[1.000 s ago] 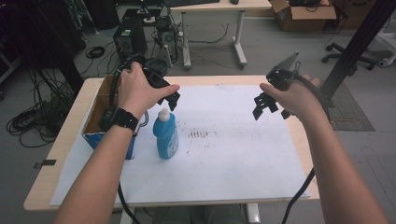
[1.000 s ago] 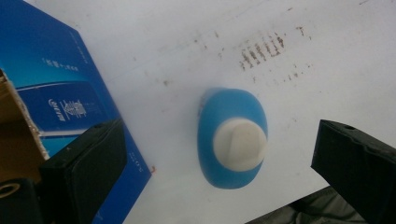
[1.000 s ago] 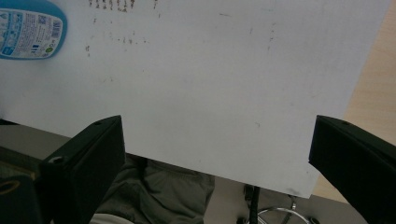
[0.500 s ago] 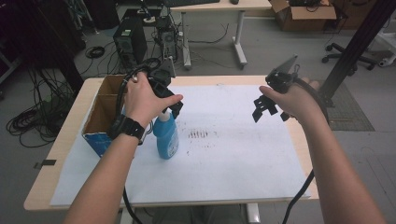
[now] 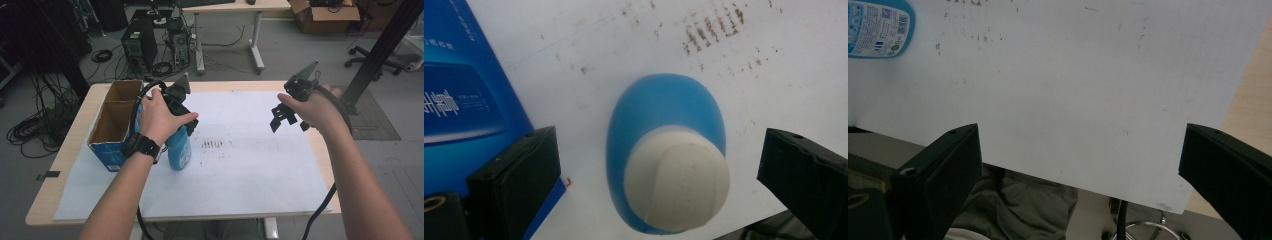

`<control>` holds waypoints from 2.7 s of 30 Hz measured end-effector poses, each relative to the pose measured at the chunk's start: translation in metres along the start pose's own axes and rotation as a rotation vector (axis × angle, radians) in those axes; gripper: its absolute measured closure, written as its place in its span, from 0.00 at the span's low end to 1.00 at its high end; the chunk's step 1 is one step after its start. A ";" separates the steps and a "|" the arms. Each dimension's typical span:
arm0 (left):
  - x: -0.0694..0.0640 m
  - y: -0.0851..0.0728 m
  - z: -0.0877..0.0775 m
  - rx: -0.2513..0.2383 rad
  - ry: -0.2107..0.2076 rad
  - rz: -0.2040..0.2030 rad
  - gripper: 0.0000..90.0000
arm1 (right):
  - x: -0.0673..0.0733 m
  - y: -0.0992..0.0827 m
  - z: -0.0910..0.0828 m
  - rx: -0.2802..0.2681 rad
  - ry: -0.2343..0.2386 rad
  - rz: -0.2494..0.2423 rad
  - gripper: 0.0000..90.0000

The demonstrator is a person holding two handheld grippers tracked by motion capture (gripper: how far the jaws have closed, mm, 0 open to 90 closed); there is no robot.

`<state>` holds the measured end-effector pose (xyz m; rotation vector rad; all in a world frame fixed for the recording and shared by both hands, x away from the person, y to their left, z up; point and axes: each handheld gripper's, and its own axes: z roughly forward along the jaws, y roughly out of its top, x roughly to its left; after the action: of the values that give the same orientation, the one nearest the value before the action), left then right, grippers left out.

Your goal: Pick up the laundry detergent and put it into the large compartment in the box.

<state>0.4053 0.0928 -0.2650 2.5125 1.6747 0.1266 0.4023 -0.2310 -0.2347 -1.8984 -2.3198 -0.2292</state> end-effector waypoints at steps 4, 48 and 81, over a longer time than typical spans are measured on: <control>-0.002 -0.001 0.006 0.010 0.005 0.007 0.04 | 0.000 0.000 0.002 0.004 0.000 -0.001 0.04; -0.007 0.001 0.031 0.060 0.037 0.007 0.17 | -0.006 -0.003 0.007 0.009 0.010 -0.003 0.04; -0.007 0.000 0.030 0.073 0.044 -0.016 0.29 | -0.008 -0.005 0.009 0.016 0.007 0.000 0.04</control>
<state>0.4071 0.0847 -0.2947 2.5661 1.7462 0.1229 0.3990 -0.2377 -0.2450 -1.8870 -2.3099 -0.2166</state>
